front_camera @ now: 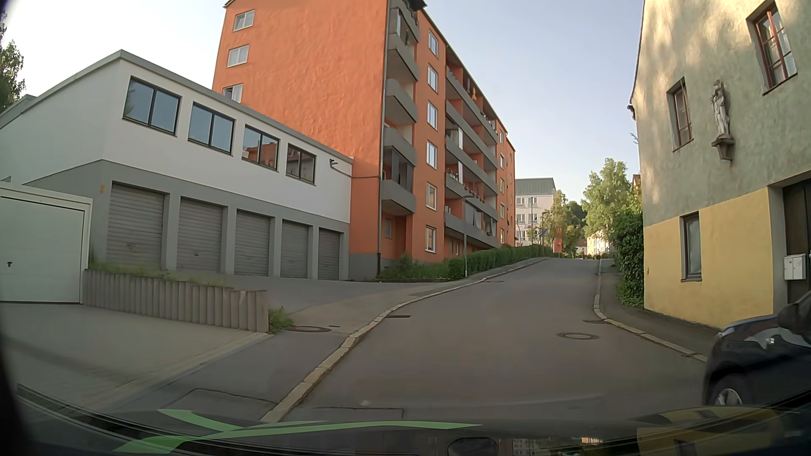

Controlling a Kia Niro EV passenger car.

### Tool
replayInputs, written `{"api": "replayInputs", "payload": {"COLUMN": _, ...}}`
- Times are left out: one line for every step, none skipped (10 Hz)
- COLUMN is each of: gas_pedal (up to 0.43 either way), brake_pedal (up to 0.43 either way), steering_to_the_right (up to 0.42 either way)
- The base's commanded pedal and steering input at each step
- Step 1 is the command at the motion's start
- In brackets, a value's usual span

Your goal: Follow the waypoints while adhering to traffic rules and regulations

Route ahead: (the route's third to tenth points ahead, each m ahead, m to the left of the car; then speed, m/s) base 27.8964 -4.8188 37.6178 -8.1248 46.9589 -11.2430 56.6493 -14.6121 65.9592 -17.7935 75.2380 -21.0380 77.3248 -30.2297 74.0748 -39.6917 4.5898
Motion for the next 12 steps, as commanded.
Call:
{"api": "replayInputs", "payload": {"gas_pedal": 0.118, "brake_pedal": 0.0, "steering_to_the_right": 0.021}}
{"api": "replayInputs", "payload": {"gas_pedal": 0.118, "brake_pedal": 0.0, "steering_to_the_right": 0.025}}
{"api": "replayInputs", "payload": {"gas_pedal": 0.098, "brake_pedal": 0.0, "steering_to_the_right": 0.025}}
{"api": "replayInputs", "payload": {"gas_pedal": 0.098, "brake_pedal": 0.0, "steering_to_the_right": 0.023}}
{"api": "replayInputs", "payload": {"gas_pedal": 0.098, "brake_pedal": 0.0, "steering_to_the_right": 0.023}}
{"api": "replayInputs", "payload": {"gas_pedal": 0.079, "brake_pedal": 0.0, "steering_to_the_right": 0.027}}
{"api": "replayInputs", "payload": {"gas_pedal": 0.067, "brake_pedal": 0.0, "steering_to_the_right": 0.03}}
{"api": "replayInputs", "payload": {"gas_pedal": 0.059, "brake_pedal": 0.0, "steering_to_the_right": 0.035}}
{"api": "replayInputs", "payload": {"gas_pedal": 0.059, "brake_pedal": 0.0, "steering_to_the_right": 0.043}}
{"api": "replayInputs", "payload": {"gas_pedal": 0.059, "brake_pedal": 0.0, "steering_to_the_right": 0.051}}
{"api": "replayInputs", "payload": {"gas_pedal": 0.059, "brake_pedal": 0.0, "steering_to_the_right": 0.06}}
{"api": "replayInputs", "payload": {"gas_pedal": 0.059, "brake_pedal": 0.0, "steering_to_the_right": 0.073}}
